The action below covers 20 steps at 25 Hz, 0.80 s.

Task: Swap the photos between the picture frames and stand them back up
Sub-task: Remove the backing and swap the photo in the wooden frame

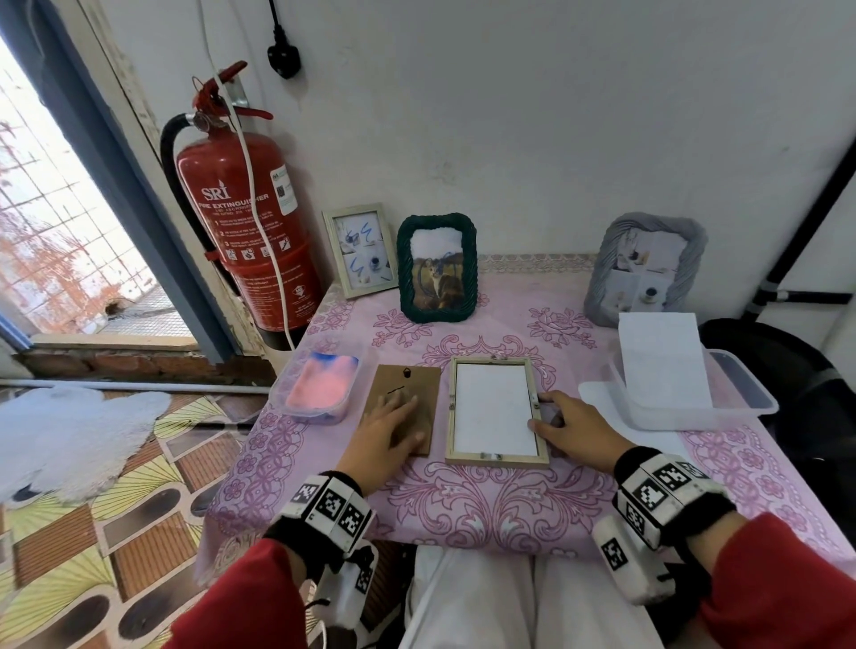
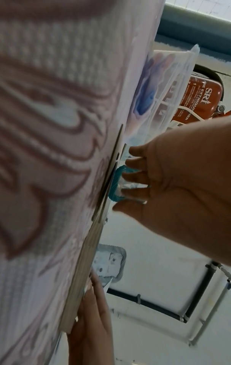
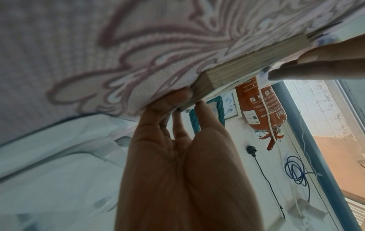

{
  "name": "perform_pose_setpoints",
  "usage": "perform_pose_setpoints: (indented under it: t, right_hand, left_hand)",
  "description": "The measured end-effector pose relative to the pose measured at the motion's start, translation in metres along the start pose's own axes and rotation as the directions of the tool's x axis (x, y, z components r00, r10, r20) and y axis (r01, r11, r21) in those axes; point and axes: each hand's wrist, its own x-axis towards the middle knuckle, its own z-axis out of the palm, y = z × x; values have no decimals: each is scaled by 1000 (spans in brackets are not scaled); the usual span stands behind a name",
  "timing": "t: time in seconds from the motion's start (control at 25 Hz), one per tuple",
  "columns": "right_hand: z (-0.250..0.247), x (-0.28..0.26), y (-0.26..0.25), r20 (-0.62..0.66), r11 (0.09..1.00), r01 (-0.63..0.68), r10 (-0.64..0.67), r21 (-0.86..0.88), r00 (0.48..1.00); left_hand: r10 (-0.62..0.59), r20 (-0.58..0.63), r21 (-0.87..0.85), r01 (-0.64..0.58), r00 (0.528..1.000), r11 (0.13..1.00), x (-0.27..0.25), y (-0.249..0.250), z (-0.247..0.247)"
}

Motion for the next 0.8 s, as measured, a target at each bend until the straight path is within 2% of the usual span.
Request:
perform_pose_setpoints:
  t: [0.08, 0.12, 0.52, 0.6, 0.68, 0.8]
  right_hand:
    - [0, 0, 0, 0, 1000, 0, 0, 1, 1000]
    - [0, 0, 0, 0, 1000, -3, 3, 0, 1000]
    - [0, 1, 3, 9, 1000, -2, 2, 7, 1000]
    - [-1, 1, 3, 9, 1000, 1, -1, 13, 1000]
    - [-1, 1, 3, 7, 1000, 2, -2, 11, 1000]
    - [-1, 1, 4, 8, 1000, 4, -4, 9, 1000]
  left_hand:
    - [-30, 147, 123, 11, 989, 992, 5, 3, 1]
    - [-56, 172, 157, 28, 984, 987, 7, 4, 1]
    - [-114, 132, 173, 90, 985, 981, 13, 9, 5]
    - [-63, 58, 128, 55, 996, 990, 17, 15, 3]
    - [56, -22, 52, -55, 998, 997, 24, 26, -1]
    - [178, -26, 15, -178, 984, 984, 39, 44, -9]
